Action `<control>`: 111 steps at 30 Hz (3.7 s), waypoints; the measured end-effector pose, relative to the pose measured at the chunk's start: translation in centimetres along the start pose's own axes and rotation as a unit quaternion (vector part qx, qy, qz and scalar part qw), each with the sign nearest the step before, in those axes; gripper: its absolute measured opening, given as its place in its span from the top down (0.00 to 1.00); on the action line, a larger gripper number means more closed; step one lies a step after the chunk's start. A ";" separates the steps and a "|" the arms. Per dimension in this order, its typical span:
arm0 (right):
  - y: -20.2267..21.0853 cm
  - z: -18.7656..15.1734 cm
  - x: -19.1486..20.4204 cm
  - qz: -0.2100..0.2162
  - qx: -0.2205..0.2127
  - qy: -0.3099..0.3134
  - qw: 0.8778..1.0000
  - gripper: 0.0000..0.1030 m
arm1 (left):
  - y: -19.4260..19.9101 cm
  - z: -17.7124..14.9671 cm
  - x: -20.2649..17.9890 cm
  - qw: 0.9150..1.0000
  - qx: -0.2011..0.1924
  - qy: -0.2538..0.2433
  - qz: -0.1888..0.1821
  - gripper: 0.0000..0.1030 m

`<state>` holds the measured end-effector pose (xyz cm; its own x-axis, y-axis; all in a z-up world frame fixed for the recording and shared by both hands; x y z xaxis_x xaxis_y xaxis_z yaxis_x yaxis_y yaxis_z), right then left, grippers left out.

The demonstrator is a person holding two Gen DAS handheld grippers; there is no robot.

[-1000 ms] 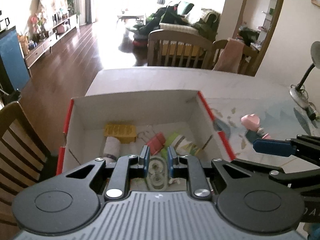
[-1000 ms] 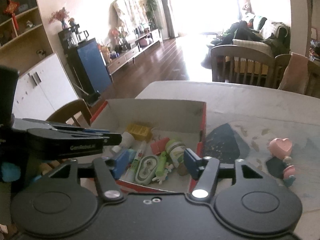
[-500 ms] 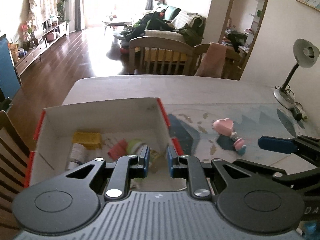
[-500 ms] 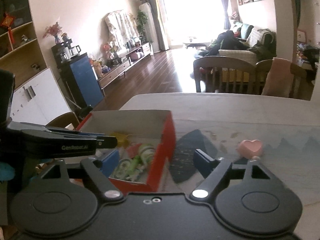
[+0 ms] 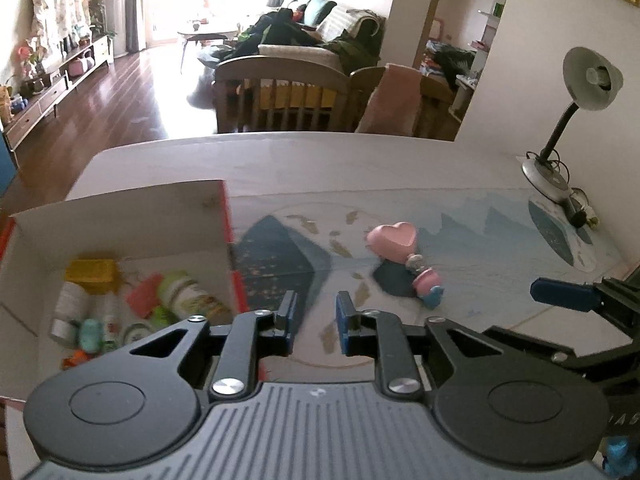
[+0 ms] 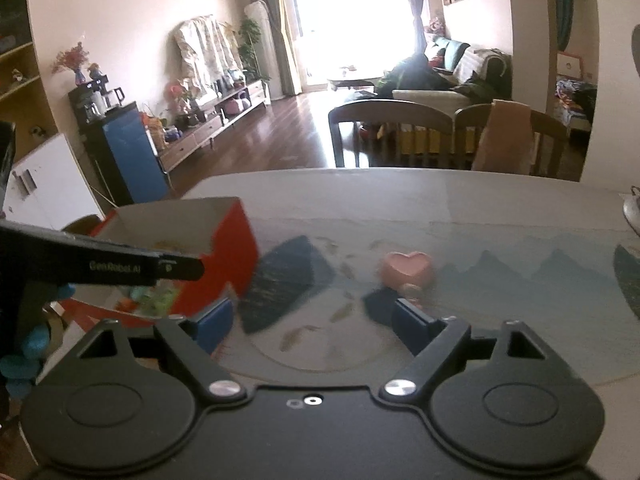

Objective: Organize rigid objects
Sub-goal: 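Withdraw both tools from the box toward the pink heart dish and pig figure, then grasp the pink heart-shaped dish with the left tool while the right tool grasps the pink pig figure, then carry the heart dish and pig figure over the cardboard box with both tools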

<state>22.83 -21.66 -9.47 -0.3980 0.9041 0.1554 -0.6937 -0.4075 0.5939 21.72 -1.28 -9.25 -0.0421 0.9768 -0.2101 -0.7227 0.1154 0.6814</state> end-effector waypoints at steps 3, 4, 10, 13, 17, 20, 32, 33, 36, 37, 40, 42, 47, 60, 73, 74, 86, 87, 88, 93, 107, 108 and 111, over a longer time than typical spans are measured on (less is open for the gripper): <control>-0.6 -0.5 -1.6 -0.009 0.006 0.005 1.000 0.18 | -1.3 0.3 -1.5 1.000 0.004 0.007 -0.005 0.58; -0.8 -0.7 -2.0 -0.010 0.008 0.006 1.000 0.18 | -1.7 0.4 -2.0 1.000 0.005 0.009 -0.006 0.45; -2.6 -1.3 -4.7 -0.012 0.013 0.023 1.000 0.19 | -4.7 1.4 -4.8 1.000 0.015 0.015 -0.010 0.39; -4.1 -1.6 -6.0 -0.011 0.020 0.025 0.999 0.21 | -6.7 1.9 -5.9 0.999 0.023 0.023 -0.020 0.29; -6.0 -2.1 -7.0 -0.003 0.028 0.036 0.999 0.22 | -9.5 2.4 -7.1 0.998 0.039 0.041 -0.036 0.24; -7.5 -2.6 -7.4 0.008 0.038 0.038 0.999 0.23 | -11.4 2.6 -7.6 0.997 0.047 0.050 -0.039 0.19; -12.5 -3.7 -8.6 0.009 0.061 0.032 0.998 0.33 | -18.0 3.5 -8.5 0.997 0.047 0.061 -0.027 0.00; -12.8 -3.7 -8.7 0.009 0.062 0.034 0.997 0.33 | -18.4 3.5 -8.6 0.997 0.047 0.061 -0.026 0.00; -13.6 -3.9 -9.1 0.010 0.069 0.034 0.997 0.34 | -19.8 3.4 -8.9 0.997 0.055 0.056 -0.022 0.00; -13.9 -4.0 -9.2 0.013 0.071 0.033 0.997 0.36 | -20.2 3.4 -9.0 0.997 0.057 0.054 -0.020 0.00; -14.4 -4.3 -9.3 0.019 0.076 0.038 0.996 0.40 | -21.4 3.4 -9.4 0.997 0.060 0.042 -0.015 0.00; -14.6 -4.4 -9.3 0.022 0.079 0.039 0.996 0.42 | -22.3 3.4 -9.8 0.997 0.064 0.030 -0.010 0.00; -14.9 -4.4 -9.1 0.024 0.079 0.048 0.995 0.45 | -24.0 3.1 -10.3 0.997 0.072 0.021 -0.006 0.00; -14.7 -4.4 -8.5 0.036 0.089 0.081 0.992 0.64 | -26.5 2.4 -10.1 0.997 0.082 0.008 0.008 0.01; -13.9 -4.4 -9.6 0.024 0.096 0.052 0.994 0.67 | -26.0 2.4 -10.5 0.997 0.058 -0.031 0.034 0.31; -13.7 -4.6 -9.8 0.023 0.097 0.046 0.994 0.67 | -25.8 2.4 -10.4 0.997 0.054 -0.032 0.036 0.31; -11.0 -4.0 -11.9 -0.004 0.087 -0.017 0.996 0.67 | -21.9 2.9 -9.8 0.998 0.047 -0.022 0.030 0.31; -11.0 -3.6 -12.0 -0.005 0.086 -0.018 0.996 0.67 | -21.4 3.0 -9.8 0.998 0.046 -0.022 0.027 0.31; -10.3 -3.7 -11.9 -0.004 0.084 -0.019 0.996 0.67 | -20.9 3.0 -9.8 0.999 0.044 -0.020 0.023 0.31; -7.9 -2.9 -11.2 -0.006 0.070 -0.015 0.997 0.67 | -18.4 3.3 -9.6 0.999 0.042 -0.012 0.009 0.31; -2.1 0.5 -8.1 -0.007 0.029 -0.010 1.000 0.67 | -10.0 4.5 -8.4 1.000 0.008 -0.013 -0.008 0.31; -1.9 0.8 -7.7 -0.005 0.026 -0.007 1.000 0.67 | -9.5 4.6 -8.1 1.000 0.007 -0.012 -0.009 0.31; -1.2 1.5 -6.5 -0.002 0.020 -0.002 1.000 0.67 | -7.8 4.4 -7.1 1.000 0.002 -0.007 -0.010 0.31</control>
<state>27.13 -26.83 -9.99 -0.3929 0.9064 0.1554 -0.6706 -0.3980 0.6259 30.73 -8.33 -9.96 -0.0176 0.9768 -0.2133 -0.7208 0.1355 0.6797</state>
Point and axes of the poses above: each gripper's, at about its wrist camera, not at the fingertips, and y roughly against the way its jaws point, x to its left, z to its top, the point moved 6 cm from there along -y, roughly the way its jaws point, and after that the axes turned 3 degrees about -x, right-handed, at the moved point
